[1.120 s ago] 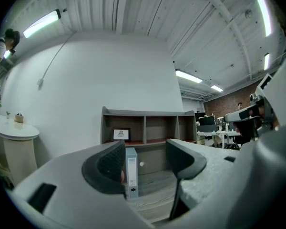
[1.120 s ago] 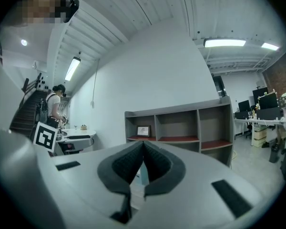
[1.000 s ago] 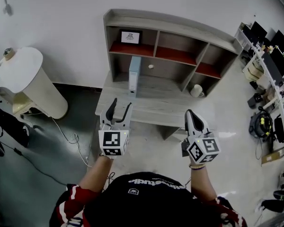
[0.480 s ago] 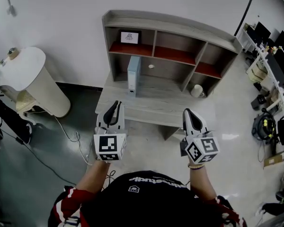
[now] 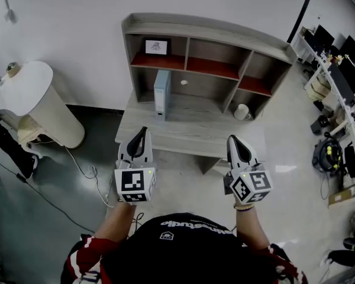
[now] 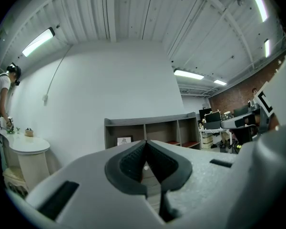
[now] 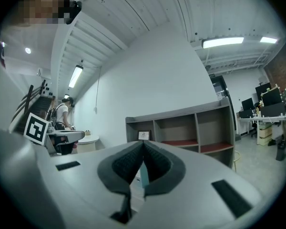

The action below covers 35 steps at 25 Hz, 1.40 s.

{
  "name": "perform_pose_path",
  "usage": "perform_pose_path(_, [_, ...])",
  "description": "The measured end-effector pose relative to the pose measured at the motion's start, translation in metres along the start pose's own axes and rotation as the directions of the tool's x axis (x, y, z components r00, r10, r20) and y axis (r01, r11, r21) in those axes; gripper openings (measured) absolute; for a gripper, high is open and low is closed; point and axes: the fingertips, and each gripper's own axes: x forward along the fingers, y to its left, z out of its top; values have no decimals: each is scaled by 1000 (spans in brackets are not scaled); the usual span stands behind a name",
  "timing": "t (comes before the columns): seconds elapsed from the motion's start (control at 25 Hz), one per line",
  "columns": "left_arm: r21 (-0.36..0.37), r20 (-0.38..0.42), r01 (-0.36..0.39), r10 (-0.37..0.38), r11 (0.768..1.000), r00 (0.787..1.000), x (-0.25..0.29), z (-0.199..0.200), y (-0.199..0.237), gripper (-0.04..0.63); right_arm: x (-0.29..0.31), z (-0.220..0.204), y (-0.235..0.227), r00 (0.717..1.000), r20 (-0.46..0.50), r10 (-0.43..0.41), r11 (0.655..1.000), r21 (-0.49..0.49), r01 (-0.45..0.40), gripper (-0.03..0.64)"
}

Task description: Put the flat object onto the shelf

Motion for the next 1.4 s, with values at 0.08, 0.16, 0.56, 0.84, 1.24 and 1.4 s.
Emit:
perform_pose_path(0.08, [-4,-3,4,-4,1000,1000,0,0,-1,6,-2,-1,-3,1000,-1,-9,1000,0,9,-6])
perform_pose_path(0.16, [-13,-4,1,-1,1000,1000,-1,0,0,6,-5,0,-5,1000,0,-19,1000,-4,19,-6])
perform_pose_path(0.56, [-59,2,22,-22,998,1000,-2,2,6,6,-15,-1,-12,999,-13,-44,998,-38,43,-8])
perform_pose_path(0.84, [-57,5,17,-16,998,1000,-3,0,3,6,-22,-3,-18,998,-18,-55,998,-35,54,-8])
perform_pose_path(1.24, [-52,7,27,-26,998,1000,-3,-1,-2,6,-22,-3,-20,998,-17,-54,998,-30,54,-8])
perform_pose_path(1.4, [-51,7,23,-23,998,1000,-4,0,-2,6,-23,-2,-21,998,-16,-54,998,-28,53,-8])
